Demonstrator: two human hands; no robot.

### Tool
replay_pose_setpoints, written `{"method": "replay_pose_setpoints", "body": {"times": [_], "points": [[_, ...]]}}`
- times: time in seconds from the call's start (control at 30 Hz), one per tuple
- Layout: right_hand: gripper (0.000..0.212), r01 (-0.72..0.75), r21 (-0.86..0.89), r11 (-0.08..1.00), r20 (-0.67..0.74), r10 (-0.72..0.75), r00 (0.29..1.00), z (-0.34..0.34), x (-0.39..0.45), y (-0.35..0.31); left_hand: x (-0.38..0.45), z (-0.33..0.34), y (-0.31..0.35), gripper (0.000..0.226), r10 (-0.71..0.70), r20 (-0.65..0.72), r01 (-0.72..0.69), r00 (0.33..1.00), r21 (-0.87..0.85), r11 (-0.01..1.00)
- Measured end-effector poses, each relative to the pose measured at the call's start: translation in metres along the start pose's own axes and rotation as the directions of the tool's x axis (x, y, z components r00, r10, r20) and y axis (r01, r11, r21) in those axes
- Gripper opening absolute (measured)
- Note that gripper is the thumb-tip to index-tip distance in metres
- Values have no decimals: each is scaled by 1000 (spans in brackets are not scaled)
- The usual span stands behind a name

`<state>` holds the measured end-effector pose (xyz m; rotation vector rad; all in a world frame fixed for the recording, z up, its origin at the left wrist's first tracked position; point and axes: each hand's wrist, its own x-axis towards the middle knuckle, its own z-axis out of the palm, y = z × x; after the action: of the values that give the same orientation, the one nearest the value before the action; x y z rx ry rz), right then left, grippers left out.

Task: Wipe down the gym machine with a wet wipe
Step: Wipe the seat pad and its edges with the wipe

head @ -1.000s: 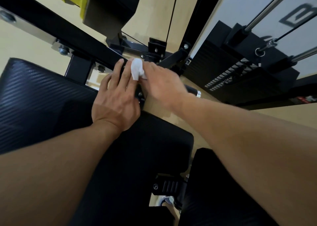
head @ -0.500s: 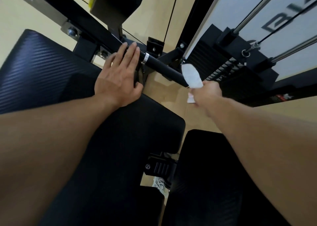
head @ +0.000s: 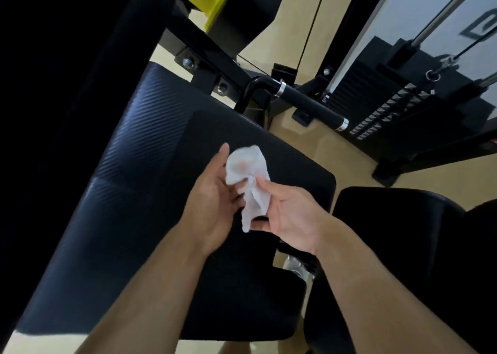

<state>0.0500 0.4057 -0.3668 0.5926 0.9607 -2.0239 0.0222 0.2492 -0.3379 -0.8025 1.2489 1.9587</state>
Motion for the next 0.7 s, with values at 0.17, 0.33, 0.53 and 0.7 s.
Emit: {"method": "replay_pose_setpoints", "body": {"times": [0.17, 0.33, 0.53, 0.7], "points": [[50, -32, -92, 995, -25, 30, 999, 4, -1, 12, -14, -6, -5, 21, 290, -211, -226, 933, 281, 933], [56, 9, -345, 938, -88, -42, 995, 19, -2, 16, -12, -21, -5, 55, 211, -146, -151, 966, 341, 928], [39, -37, -535, 844, -158, -57, 986, 14, -7, 15, -5, -40, -15, 23, 207, -218, -81, 954, 476, 876], [15, 110, -158, 981, -518, -177, 837, 7, -4, 29, -5, -42, -23, 21, 259, -214, -142, 942, 444, 885]]}}
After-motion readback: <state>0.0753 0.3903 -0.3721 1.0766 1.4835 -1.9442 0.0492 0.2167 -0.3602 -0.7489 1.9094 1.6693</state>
